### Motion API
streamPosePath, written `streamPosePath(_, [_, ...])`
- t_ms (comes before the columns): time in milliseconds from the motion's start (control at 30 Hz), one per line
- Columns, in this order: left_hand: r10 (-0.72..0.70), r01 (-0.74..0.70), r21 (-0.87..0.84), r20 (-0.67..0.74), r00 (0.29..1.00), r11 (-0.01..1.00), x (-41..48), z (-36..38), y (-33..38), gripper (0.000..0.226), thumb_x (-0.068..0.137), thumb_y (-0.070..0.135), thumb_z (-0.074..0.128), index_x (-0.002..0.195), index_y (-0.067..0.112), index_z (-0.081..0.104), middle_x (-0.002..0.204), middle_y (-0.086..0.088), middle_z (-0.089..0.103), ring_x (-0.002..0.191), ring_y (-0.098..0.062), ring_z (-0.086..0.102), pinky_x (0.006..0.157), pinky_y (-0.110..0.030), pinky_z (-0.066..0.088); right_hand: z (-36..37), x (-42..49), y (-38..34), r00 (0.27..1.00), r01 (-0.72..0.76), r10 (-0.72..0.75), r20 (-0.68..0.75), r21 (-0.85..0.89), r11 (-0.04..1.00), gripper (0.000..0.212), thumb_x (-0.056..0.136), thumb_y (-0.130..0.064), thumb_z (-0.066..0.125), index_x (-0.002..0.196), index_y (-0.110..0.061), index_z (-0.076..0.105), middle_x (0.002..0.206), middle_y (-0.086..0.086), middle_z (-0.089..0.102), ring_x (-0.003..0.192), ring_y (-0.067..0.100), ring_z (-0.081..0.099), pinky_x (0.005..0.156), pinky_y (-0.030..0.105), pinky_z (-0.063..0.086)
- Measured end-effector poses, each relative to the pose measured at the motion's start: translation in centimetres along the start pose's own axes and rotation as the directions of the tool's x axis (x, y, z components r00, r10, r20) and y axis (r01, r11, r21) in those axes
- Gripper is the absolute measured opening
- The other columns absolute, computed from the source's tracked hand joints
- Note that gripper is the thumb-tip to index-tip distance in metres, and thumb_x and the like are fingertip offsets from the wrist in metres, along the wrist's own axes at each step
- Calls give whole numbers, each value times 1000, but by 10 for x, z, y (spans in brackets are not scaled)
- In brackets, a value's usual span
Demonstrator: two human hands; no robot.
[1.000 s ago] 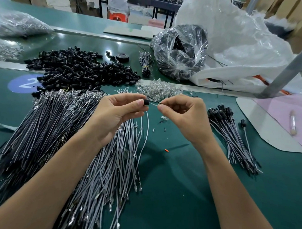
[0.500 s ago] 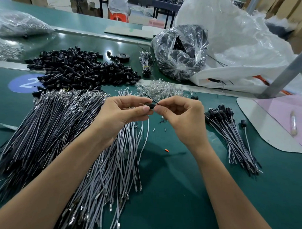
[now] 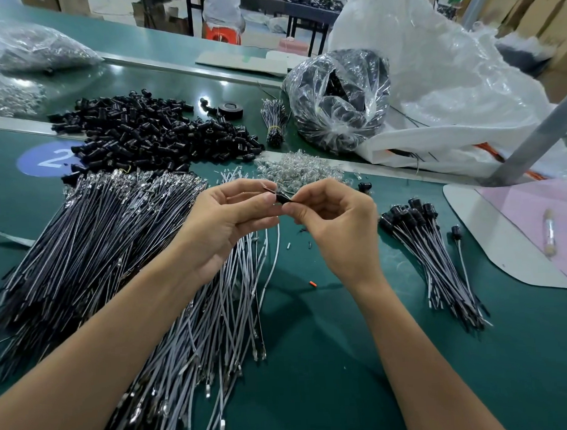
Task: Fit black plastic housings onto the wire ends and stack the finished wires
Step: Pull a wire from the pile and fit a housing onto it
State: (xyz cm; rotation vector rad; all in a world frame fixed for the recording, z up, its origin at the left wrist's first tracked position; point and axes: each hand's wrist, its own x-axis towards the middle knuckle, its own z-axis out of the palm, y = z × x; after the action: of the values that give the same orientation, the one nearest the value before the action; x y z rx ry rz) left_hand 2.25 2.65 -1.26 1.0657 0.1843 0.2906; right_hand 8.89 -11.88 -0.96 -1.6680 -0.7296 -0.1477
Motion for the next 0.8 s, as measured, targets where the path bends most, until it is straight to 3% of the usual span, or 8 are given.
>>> streamPosePath(200, [36, -36, 14, -23, 999, 999, 1, 0, 0, 12, 68, 9, 71, 74, 14, 79, 78, -7, 75, 72, -17, 74, 62, -21, 58, 1, 0, 0, 1000, 25, -25, -3, -8, 1000, 15, 75, -3, 81, 75, -13, 70, 66, -10, 68, 61, 3, 63, 62, 16, 50])
streamPosePath(400, [56, -68, -126, -98, 994, 990, 2, -3, 5, 14, 67, 2, 68, 74, 9, 77, 84, -11, 75, 77, -18, 74, 65, -21, 58, -7, 4, 0, 988, 31, -40, -150, -58, 998, 17, 80, -13, 79, 75, -25, 68, 66, -11, 67, 62, 12, 59, 63, 15, 45])
streamPosePath(467, [41, -62, -177, -121, 992, 982, 3, -4, 6, 13, 67, 0, 68, 77, 5, 74, 86, -13, 75, 77, -19, 74, 65, -21, 58, -11, 6, 2, 990, 24, -38, -136, -106, 994, 16, 81, -14, 78, 73, -25, 70, 62, -12, 65, 55, 15, 53, 56, 14, 41])
streamPosePath(533, [31, -57, -199, -133, 991, 978, 2, -5, 6, 16, 67, 0, 67, 82, 3, 71, 85, -13, 75, 76, -19, 74, 64, -20, 58, -12, 6, 4, 993, 33, -54, -110, -184, 982, 15, 81, -15, 79, 71, -24, 71, 56, -19, 58, 51, 5, 43, 54, 12, 35])
streamPosePath(800, [51, -68, -171, -105, 993, 983, 2, -5, 4, 12, 66, 1, 68, 73, 7, 76, 84, -12, 75, 77, -19, 74, 66, -21, 58, -10, 5, 6, 989, 106, -135, -67, -330, 938, 10, 77, -13, 81, 71, -16, 74, 63, -13, 56, 55, 14, 44, 56, 15, 35])
